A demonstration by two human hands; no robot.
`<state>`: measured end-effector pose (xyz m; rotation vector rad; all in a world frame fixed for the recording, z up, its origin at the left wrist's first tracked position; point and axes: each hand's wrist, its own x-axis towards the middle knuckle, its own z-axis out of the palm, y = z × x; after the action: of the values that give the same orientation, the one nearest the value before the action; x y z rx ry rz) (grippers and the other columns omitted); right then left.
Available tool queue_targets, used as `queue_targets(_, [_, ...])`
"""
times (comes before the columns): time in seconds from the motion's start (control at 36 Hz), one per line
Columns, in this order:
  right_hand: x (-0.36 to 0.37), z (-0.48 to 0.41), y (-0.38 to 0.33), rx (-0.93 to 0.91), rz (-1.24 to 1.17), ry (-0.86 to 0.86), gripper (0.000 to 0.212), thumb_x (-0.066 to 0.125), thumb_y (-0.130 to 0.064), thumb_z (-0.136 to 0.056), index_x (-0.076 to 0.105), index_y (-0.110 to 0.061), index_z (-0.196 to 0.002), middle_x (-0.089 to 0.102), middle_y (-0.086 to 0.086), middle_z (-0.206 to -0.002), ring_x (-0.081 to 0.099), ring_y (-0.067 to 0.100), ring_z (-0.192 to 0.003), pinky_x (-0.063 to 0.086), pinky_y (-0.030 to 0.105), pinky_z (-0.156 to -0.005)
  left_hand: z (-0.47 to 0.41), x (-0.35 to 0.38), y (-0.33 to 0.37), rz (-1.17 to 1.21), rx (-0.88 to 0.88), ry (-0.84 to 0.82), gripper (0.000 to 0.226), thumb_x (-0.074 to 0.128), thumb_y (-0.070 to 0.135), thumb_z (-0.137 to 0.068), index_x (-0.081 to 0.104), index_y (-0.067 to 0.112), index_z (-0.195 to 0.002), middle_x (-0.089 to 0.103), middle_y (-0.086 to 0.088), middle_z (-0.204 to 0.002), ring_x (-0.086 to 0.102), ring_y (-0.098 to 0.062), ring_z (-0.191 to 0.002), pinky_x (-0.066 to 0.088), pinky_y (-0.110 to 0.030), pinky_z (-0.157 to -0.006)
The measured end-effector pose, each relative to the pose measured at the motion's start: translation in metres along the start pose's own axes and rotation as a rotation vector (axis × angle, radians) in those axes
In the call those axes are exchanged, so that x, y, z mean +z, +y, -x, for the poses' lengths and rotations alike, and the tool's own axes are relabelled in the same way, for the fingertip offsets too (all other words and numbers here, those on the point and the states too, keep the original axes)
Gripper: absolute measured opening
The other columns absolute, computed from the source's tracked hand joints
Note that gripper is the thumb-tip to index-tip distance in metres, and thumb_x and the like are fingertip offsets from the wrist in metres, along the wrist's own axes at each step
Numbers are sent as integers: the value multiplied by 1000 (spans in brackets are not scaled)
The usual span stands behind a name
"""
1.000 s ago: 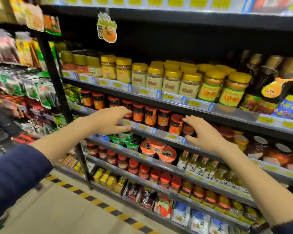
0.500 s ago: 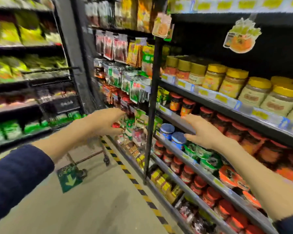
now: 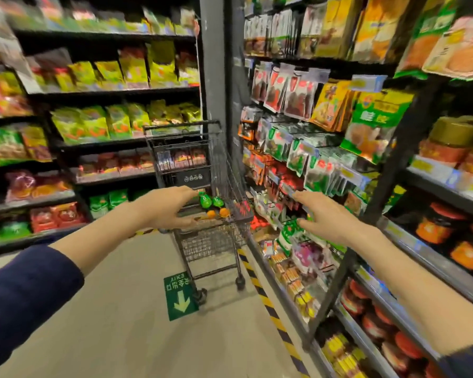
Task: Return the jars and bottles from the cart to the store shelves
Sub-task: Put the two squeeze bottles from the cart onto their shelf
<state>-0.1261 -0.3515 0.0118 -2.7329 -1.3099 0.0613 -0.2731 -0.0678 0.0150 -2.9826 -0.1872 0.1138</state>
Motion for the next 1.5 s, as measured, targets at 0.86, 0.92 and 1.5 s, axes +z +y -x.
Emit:
queue_targets(0.86, [60, -420, 63, -357, -7, -196, 63, 54, -28, -92, 24, -19, -147, 31, 3, -152, 30, 20, -139, 30, 39, -112, -264, 84, -148, 217, -370, -160, 75, 48, 51, -90, 20, 11, -148, 26, -6, -154, 27, -21, -140, 28, -33, -111])
queue_targets(0.92, [70, -442, 63, -361, -29, -218, 63, 54, -27, -92, 25, -19, -146, 31, 3, -152, 30, 20, -139, 31, 39, -112, -277, 92, -159, 240, -383, -171, 75, 48, 50, -91, 19, 11, -148, 24, -6, -155, 27, -20, -141, 27, -30, -111])
queue_targets(1.5, [177, -645, 55, -279, -73, -379, 60, 54, -20, -90, 29, -12, -144, 37, 8, -148, 33, 23, -136, 28, 31, -109, -434, 222, -302, 380, -321, -363, 77, 50, 49, -90, 20, 7, -148, 27, -11, -153, 29, -23, -140, 27, -33, -115])
